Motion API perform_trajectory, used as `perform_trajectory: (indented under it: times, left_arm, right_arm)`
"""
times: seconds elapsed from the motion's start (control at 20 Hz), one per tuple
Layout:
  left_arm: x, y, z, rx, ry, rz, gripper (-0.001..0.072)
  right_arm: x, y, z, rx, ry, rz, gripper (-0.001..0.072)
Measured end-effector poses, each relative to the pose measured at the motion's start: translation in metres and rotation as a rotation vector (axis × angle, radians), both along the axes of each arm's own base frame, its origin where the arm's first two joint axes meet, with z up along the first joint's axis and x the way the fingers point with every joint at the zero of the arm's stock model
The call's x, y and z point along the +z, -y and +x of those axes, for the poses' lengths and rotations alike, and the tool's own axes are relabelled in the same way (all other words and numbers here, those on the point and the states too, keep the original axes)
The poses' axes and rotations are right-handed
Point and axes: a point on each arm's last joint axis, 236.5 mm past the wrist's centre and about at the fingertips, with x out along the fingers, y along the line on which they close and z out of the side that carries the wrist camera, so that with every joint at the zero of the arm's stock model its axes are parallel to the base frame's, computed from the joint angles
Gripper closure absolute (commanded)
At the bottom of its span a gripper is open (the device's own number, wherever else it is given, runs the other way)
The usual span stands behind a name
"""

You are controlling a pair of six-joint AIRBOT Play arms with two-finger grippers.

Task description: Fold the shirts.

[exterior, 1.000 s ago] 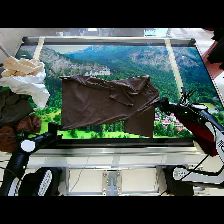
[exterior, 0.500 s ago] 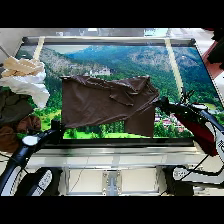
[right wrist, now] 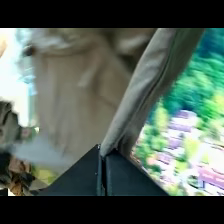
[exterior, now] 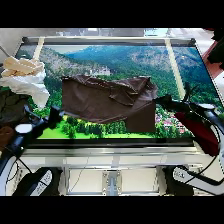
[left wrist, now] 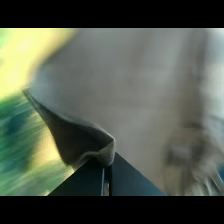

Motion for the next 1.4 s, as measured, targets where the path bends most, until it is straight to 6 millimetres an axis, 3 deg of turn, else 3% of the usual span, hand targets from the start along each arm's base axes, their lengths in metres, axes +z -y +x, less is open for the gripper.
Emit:
perform_trajectory:
  times: [0.1,0.2,0.3,0.4,0.55,0.7,0.75,0.85,0.95,1.05,1.15,1.2,1.3,1.4]
  left_arm:
    - [0.095,0.007,0.021,-0.118,0.245,0.137,0.0696]
    - [0.200,0.010,0.017,-0.182,0.487,0.315,0.0696]
    - [0.300,0.008,-0.011,-0.177,0.701,0.500,0.0696]
    - [0.384,0.002,-0.054,-0.113,0.860,0.649,0.0697]
    - [0.477,-0.010,-0.120,0.013,1.020,0.829,0.0698]
    - [0.532,-0.020,-0.162,0.113,1.099,0.948,0.0698]
    - [0.538,-0.022,-0.164,0.119,1.090,0.963,0.0698]
    - [0.529,-0.027,-0.144,0.086,1.014,0.981,0.0698]
    - [0.500,-0.034,-0.099,0.020,0.879,0.970,0.0698]
    - [0.456,-0.043,-0.043,-0.054,0.721,0.937,0.0698]
    - [0.396,-0.048,0.014,-0.142,0.542,0.877,0.0697]
    - [0.365,-0.048,0.039,-0.185,0.458,0.845,0.0698]
    - [0.297,-0.047,0.083,-0.272,0.297,0.806,0.0697]
    - [0.238,-0.047,0.116,-0.317,0.160,0.794,0.0698]
  right_arm:
    - [0.052,0.004,-0.014,0.007,0.121,-0.033,0.0685]
    - [0.115,0.011,-0.035,-0.016,0.262,-0.091,0.0685]
    - [0.184,0.015,-0.065,-0.062,0.422,-0.187,0.0686]
    - [0.254,0.017,-0.099,-0.151,0.595,-0.322,0.0688]
    - [0.352,0.013,-0.149,-0.328,0.841,-0.562,0.0689]
    - [0.429,0.006,-0.186,-0.471,1.021,-0.745,0.0689]
    - [0.449,0.004,-0.192,-0.494,1.061,-0.767,0.0689]
    - [0.468,0.004,-0.185,-0.476,1.084,-0.730,0.0688]
    - [0.469,0.009,-0.162,-0.392,1.064,-0.632,0.0688]
    - [0.456,0.029,-0.128,-0.317,0.998,-0.535,0.0688]
    - [0.424,0.047,-0.088,-0.232,0.891,-0.448,0.0687]
    - [0.398,0.054,-0.064,-0.187,0.819,-0.414,0.0688]
    - [0.330,0.058,-0.013,-0.092,0.648,-0.381,0.0688]
    - [0.251,0.048,0.036,-0.013,0.481,-0.402,0.0688]
